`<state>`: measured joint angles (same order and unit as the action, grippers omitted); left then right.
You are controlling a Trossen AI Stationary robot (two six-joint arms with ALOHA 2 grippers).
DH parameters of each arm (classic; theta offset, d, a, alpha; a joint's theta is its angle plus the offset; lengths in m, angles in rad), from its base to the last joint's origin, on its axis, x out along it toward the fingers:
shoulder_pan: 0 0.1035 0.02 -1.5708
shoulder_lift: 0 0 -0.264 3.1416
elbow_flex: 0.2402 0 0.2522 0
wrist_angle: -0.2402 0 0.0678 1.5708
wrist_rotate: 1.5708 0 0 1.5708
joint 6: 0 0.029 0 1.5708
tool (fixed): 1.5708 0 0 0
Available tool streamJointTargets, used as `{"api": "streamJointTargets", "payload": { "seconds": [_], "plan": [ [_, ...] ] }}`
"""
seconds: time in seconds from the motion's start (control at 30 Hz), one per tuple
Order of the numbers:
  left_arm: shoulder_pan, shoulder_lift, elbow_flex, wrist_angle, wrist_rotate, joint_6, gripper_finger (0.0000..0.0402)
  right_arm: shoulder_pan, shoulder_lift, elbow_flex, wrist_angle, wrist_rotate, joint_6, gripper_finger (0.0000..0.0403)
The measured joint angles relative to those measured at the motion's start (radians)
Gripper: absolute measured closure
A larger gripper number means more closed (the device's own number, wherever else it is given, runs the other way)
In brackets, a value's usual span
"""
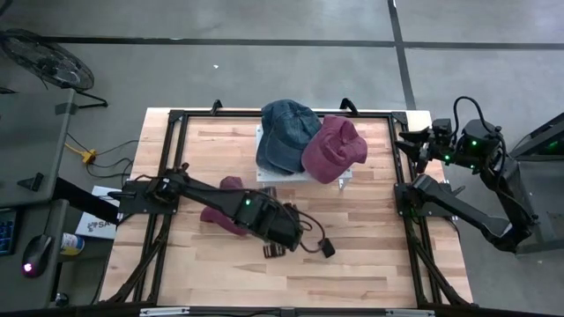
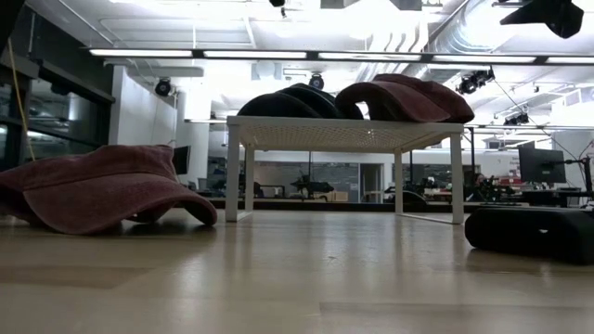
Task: Pick & Place hat
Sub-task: Stack the red cap on top of the other red cap on the shelf
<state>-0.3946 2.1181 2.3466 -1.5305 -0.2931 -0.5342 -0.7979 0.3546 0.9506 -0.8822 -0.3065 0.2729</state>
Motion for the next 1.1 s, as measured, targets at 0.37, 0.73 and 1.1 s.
{"api": "streamJointTargets", "payload": {
  "seconds": [0.37,0.73,1.1],
  "plan": [
    [-0.090,0.113,0.000,0.009,0.069,-0.264,0.0236,0.000,0.000,0.000,0.018,-0.060,-0.022,0.0199],
    [-0.083,0.250,-0.002,-0.042,0.080,-0.535,0.0236,0.000,0.000,0.000,0.018,-0.105,-0.021,0.0199],
    [-0.061,0.314,-0.001,-0.040,0.066,-0.679,0.0236,0.000,0.000,0.000,0.018,-0.105,-0.021,0.0199]
  ]
}}
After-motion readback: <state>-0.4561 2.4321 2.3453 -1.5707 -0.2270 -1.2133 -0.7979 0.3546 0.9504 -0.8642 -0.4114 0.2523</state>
